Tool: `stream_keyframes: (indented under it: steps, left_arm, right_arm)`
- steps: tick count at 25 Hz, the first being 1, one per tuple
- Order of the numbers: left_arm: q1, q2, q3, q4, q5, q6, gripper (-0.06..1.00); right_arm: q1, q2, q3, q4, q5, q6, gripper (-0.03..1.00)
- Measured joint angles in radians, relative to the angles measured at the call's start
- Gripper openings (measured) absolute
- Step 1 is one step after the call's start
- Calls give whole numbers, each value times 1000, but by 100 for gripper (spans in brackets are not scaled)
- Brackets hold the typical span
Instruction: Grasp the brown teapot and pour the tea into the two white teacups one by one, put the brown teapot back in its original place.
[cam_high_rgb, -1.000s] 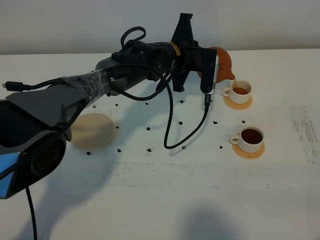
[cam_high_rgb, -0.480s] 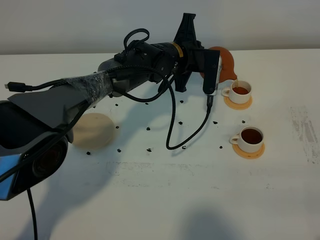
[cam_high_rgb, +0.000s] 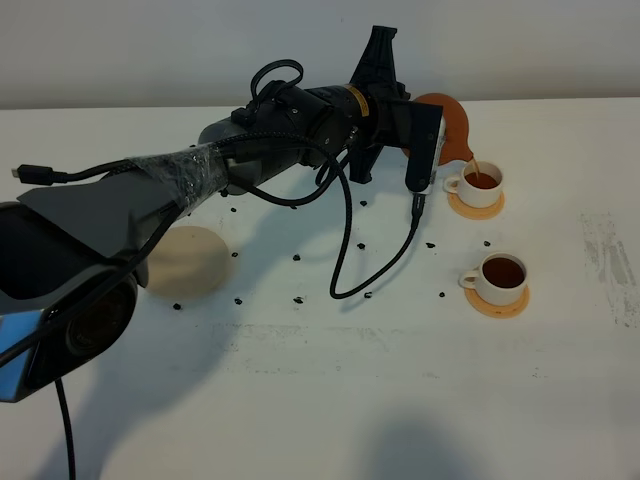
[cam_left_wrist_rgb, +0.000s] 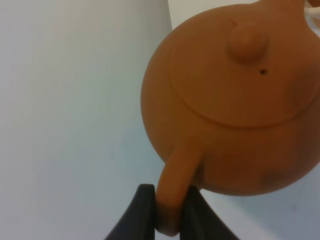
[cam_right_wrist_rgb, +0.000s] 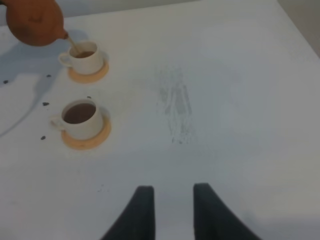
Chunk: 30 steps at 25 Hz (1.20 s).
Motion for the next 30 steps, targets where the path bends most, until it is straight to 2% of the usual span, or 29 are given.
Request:
stream_keyframes:
  steps: [22, 30]
  left_arm:
    - [0, 0, 0, 76, -9, -3, 8]
    - [0, 0, 0, 129, -23, -23, 8]
  right_arm:
    - [0, 0, 0, 0, 0, 0, 22]
    - [0, 0, 0, 0, 0, 0, 22]
